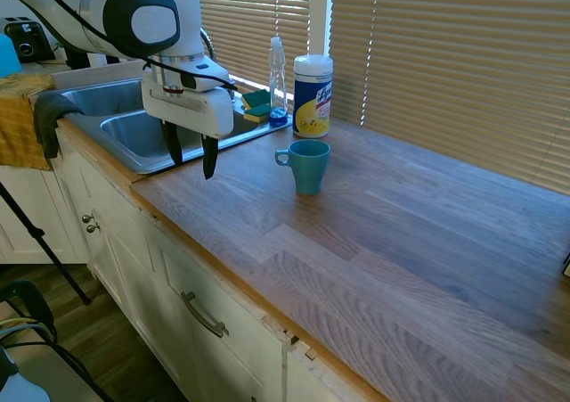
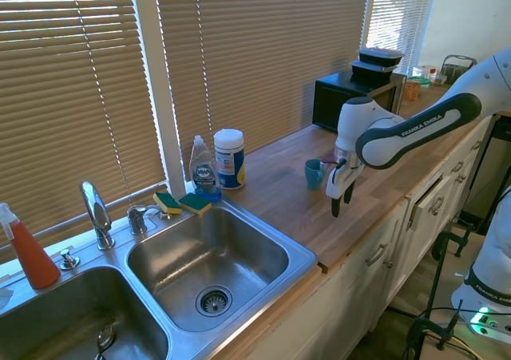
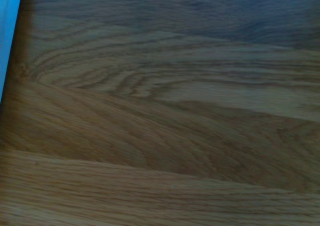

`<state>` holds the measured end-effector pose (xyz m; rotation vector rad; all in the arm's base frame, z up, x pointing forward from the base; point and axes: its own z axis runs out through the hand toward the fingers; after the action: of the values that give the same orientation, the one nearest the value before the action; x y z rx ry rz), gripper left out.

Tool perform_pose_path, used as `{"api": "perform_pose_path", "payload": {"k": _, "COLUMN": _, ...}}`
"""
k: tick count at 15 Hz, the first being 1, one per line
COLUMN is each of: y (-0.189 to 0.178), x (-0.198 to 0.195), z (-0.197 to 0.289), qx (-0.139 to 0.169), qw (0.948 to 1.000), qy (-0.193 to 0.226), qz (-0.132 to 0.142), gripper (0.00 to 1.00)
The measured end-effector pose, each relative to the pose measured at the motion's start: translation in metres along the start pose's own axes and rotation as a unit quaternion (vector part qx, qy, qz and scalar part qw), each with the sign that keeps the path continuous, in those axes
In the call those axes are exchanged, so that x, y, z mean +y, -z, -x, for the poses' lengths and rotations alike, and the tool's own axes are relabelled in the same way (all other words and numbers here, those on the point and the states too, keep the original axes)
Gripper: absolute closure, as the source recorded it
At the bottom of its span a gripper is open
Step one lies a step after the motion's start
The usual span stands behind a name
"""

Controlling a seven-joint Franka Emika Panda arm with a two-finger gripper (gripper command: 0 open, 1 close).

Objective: Put the mug in the sink

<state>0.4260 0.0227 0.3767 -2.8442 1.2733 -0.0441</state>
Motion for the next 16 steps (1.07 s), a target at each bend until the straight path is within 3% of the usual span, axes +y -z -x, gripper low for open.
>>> {"api": "perform_pose_path", "payload": {"k": 5, "y": 0.020, "x": -0.009, "z": -0.009, "qx": 0.006, "qw": 0.9999, "qy": -0.009, "qz": -0.011, "gripper": 0.00}}
{"api": "perform_pose_path", "payload": {"k": 9, "y": 0.064, "x": -0.005, "z": -0.052, "qx": 0.007, "qw": 0.9969, "qy": -0.066, "qz": -0.042, "gripper": 0.00}}
{"api": "perform_pose_path", "payload": {"k": 12, "y": 0.073, "x": 0.000, "z": -0.097, "qx": -0.003, "qw": 0.9902, "qy": -0.125, "qz": -0.062, "gripper": 0.00}}
{"api": "perform_pose_path", "payload": {"k": 16, "y": 0.063, "x": 0.004, "z": -0.150, "qx": -0.022, "qw": 0.9757, "qy": -0.204, "qz": -0.076, "gripper": 0.00}}
